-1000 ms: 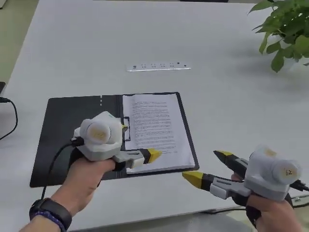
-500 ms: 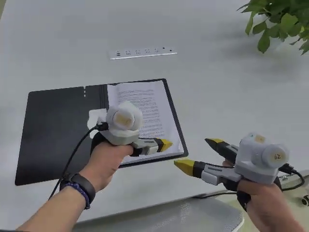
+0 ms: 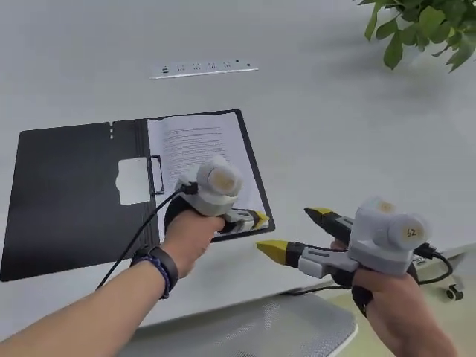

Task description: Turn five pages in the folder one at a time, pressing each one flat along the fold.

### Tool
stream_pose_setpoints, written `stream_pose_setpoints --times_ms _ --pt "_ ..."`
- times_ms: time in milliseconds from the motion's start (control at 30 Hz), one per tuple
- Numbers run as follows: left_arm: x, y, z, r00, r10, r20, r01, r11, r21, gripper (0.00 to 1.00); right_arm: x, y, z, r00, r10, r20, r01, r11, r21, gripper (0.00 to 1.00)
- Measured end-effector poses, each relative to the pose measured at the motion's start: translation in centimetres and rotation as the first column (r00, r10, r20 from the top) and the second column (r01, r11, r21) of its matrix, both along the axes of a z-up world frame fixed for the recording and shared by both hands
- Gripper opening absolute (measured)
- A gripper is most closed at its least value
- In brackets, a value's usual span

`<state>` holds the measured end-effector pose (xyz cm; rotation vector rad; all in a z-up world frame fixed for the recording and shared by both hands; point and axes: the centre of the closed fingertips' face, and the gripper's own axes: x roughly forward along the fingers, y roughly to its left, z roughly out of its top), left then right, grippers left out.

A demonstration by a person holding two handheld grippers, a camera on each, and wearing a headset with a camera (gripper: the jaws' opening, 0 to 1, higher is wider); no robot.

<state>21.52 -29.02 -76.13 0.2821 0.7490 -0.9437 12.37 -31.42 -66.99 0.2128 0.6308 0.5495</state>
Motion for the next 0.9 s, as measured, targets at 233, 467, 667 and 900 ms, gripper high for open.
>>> stream_pose_setpoints --times_ms 233,467,667,900 --pt "0.5 0.1 -1.3 0.997 0.071 -0.022 -0.071 0.997 0.011 0.75 0.0 -0.4 -0.4 1.000 -0.007 -0.013 0.007 1.000 0.003 0.81" --pt "0.6 0.9 -2.1 0.999 0.042 0.020 -0.043 0.997 0.058 0.70 0.4 -0.2 -1.0 1.000 0.005 -0.027 -0.005 1.000 0.004 0.80" --pt "0.7 0.9 -2.3 0.999 0.031 0.042 -0.034 0.998 0.061 0.69 1.1 0.4 -1.3 0.999 0.021 -0.033 -0.021 1.000 0.013 0.80" --pt "0.9 1.4 -2.0 0.998 0.048 0.032 -0.049 0.998 0.034 0.63 2.8 1.0 -1.7 0.999 0.032 -0.029 -0.031 0.998 0.050 0.78"
